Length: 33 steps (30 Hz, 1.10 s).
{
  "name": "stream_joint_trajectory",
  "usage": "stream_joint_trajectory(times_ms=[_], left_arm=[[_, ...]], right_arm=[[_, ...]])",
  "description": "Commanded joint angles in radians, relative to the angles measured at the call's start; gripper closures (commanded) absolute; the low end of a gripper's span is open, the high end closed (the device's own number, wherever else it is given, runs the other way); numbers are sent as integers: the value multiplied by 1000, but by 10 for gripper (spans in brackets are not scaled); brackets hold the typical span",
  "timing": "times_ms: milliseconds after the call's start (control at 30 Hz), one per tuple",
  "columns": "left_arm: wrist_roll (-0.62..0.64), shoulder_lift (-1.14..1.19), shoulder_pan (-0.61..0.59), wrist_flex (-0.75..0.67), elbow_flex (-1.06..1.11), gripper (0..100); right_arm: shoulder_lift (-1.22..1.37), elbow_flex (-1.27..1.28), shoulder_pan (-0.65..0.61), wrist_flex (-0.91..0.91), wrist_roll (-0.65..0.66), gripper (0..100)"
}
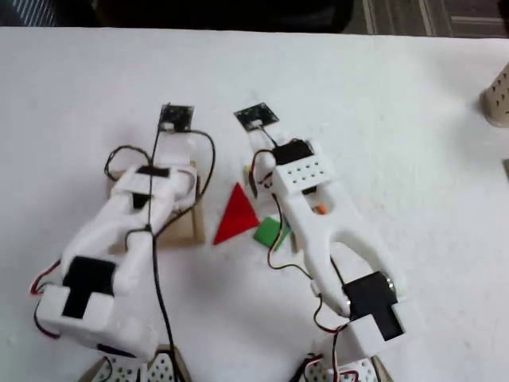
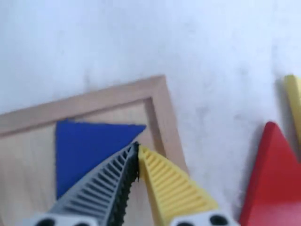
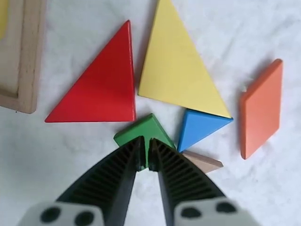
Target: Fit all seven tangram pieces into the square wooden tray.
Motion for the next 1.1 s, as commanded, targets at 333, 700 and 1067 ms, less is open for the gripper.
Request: stream_joint_trajectory(times_ms=[333,700,1067], left_arm=[[9,64,-228,115,-172,977],[3,51,-259,133,-172,978],[0,-159,-239,115,-20,978]], right_arm=[[-54,-11,1,4,14,981],[-54,-11,1,2,14,981],[-53,-11,-1,2,14,981]])
